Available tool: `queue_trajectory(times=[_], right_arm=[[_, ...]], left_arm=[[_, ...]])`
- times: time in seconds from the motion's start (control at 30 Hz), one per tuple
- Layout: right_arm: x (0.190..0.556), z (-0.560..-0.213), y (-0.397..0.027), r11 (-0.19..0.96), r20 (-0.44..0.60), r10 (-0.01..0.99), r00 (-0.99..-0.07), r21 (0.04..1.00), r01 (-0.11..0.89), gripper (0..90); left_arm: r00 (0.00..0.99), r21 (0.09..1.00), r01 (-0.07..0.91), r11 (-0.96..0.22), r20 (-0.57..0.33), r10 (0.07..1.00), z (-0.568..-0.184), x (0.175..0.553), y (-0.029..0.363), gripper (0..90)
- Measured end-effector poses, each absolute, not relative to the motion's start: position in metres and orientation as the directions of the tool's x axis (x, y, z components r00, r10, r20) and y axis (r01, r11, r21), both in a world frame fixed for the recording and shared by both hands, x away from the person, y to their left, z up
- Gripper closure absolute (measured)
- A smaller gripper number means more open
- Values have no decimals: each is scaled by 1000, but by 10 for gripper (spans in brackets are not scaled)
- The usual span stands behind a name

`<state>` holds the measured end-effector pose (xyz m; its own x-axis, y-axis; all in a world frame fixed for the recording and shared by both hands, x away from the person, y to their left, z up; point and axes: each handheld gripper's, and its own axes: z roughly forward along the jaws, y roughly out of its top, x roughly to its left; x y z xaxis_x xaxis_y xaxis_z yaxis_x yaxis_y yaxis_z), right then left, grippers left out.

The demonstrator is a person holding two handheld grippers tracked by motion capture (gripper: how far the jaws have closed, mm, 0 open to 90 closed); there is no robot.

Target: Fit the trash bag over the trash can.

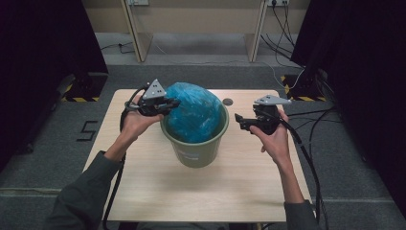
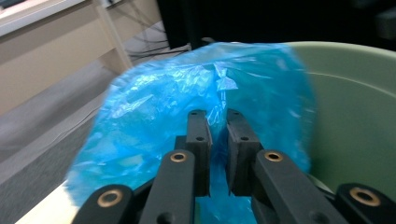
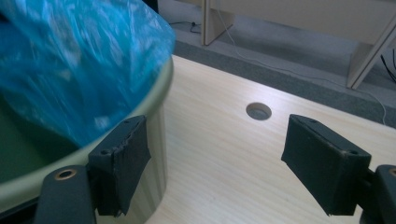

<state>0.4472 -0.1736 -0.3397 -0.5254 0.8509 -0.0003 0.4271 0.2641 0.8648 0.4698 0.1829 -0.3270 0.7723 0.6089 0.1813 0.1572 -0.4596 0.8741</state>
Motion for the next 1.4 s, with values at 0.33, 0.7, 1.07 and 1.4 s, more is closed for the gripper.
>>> queue_trajectory(times=[0.33,0.7,1.07,1.4], right_arm=[[458,-314,-137,304,-24,807,-590,873,381,231],[472,-299,-82,341,-8,726,-688,873,349,233],[478,-311,-47,426,5,643,-766,829,363,515],[470,-318,-60,520,-74,609,-790,789,327,867]], left_arm=[[833,875,107,-471,180,524,-337,435,176,814],[852,876,96,-473,173,494,-341,426,172,802],[872,884,113,-454,131,471,-341,423,167,668],[830,939,136,-316,66,554,-308,422,201,333]])
